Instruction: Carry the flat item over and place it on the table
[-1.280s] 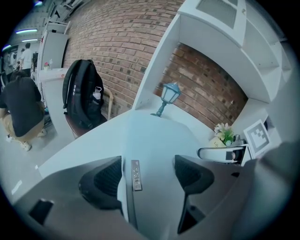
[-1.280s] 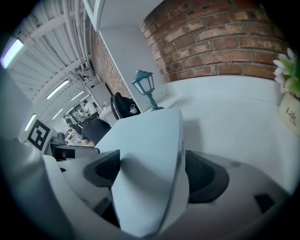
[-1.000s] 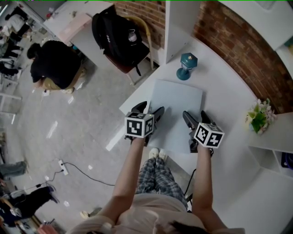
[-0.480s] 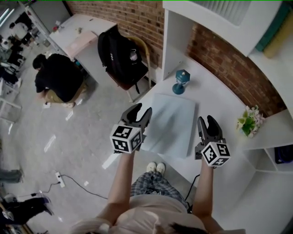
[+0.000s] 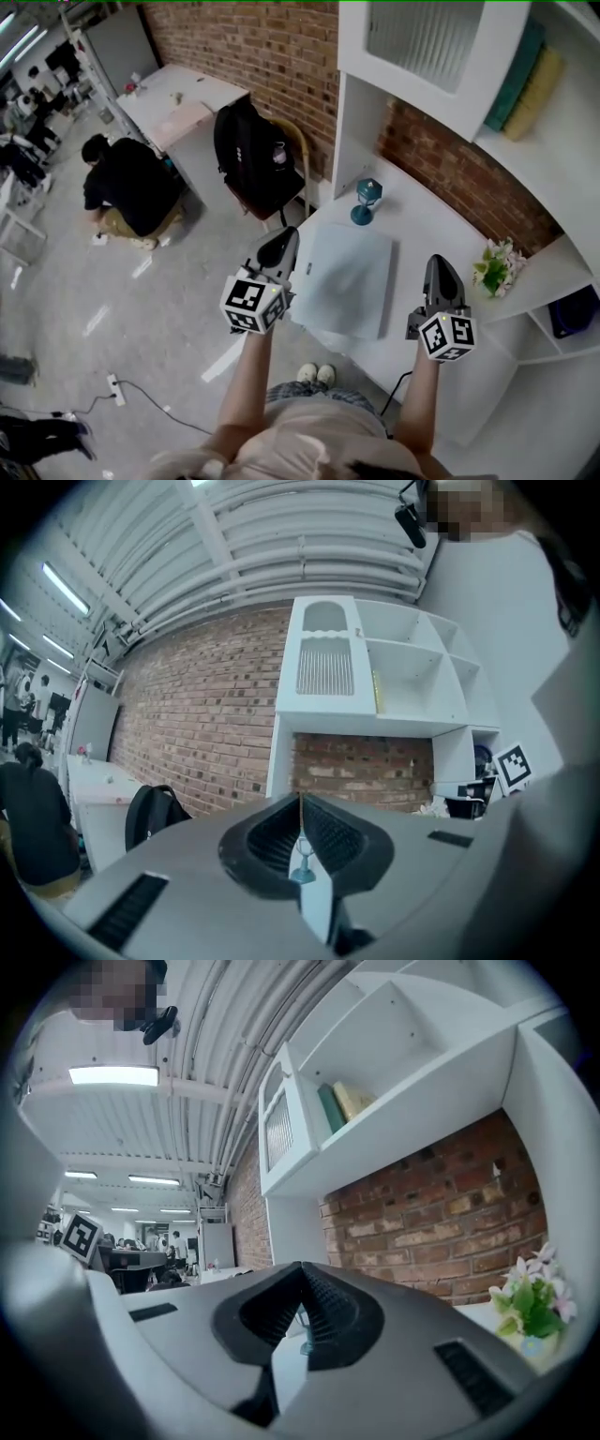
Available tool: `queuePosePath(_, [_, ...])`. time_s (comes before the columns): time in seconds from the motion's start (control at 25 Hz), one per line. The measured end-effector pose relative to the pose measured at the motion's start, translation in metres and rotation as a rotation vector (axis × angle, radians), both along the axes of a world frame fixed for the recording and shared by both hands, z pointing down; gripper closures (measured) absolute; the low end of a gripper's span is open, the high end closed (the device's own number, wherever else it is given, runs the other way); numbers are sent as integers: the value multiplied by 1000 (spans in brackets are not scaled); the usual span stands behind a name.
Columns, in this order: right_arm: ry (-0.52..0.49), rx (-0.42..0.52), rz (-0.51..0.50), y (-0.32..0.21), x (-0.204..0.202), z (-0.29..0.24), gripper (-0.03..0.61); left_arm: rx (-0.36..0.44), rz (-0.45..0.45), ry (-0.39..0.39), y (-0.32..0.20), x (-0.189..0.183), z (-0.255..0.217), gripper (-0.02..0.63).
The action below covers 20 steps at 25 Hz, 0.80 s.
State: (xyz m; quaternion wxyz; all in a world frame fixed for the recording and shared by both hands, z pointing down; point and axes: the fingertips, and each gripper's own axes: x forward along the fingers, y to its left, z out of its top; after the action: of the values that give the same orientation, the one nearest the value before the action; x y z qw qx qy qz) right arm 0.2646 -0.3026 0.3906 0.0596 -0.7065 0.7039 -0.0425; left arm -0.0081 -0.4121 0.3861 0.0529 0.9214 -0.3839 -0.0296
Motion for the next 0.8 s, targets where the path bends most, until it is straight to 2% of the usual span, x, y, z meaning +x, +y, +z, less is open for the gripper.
queuePosePath(0.36, [42, 61, 23, 14, 5, -21, 561, 63, -2, 32, 10, -10, -26, 586])
queuePosePath(0.8, [64, 59, 69, 25, 10, -18, 563, 52, 14, 38, 14, -10, -24, 586])
